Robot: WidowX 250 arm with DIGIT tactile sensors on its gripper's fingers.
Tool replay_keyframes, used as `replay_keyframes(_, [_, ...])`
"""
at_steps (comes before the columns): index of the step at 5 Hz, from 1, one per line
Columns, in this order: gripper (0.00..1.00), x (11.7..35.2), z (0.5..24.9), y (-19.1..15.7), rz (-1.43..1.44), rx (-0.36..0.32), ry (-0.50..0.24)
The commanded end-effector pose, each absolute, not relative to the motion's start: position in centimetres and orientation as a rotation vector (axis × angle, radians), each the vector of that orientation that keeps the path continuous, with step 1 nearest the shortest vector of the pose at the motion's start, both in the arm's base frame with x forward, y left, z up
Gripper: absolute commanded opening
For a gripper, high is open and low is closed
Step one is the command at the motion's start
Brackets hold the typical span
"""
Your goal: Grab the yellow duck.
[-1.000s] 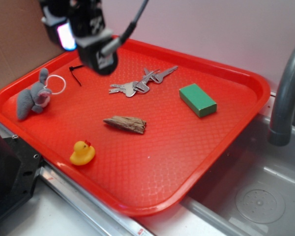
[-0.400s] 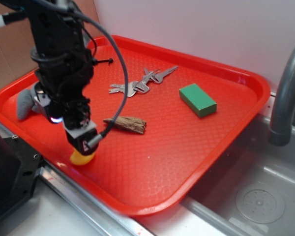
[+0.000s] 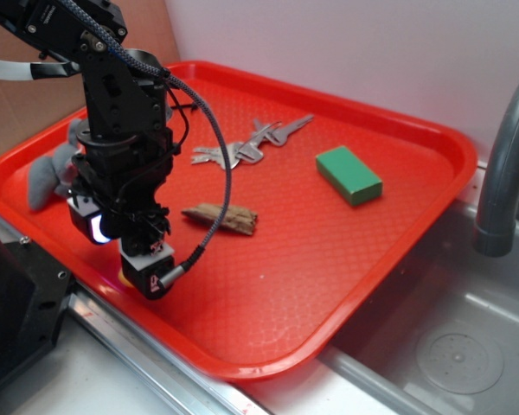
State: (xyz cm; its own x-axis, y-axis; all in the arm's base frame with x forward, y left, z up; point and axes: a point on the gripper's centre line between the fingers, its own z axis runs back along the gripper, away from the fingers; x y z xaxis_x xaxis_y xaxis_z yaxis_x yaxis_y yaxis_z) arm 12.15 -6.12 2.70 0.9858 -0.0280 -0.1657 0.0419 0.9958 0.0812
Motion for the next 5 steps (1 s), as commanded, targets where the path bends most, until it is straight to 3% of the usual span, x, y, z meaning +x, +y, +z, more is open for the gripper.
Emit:
replay_keyframes(1, [0.00,12.3,2.4,-6.3,-0.019,0.083,0.163])
replay_keyframes(2, [0.00,12.7,2.3,-6.1,-0.012,0.127,0.187])
replay_keyframes(3, [0.00,14.3,7.3,-5.3,0.043,0.113,0.151])
replay_keyframes(4, [0.00,15.3,12.4,-2.8,0.244,0.066,0.030])
replay_keyframes(5, [0.00,15.4,17.4,-0.7,0.339,0.032,-0.035])
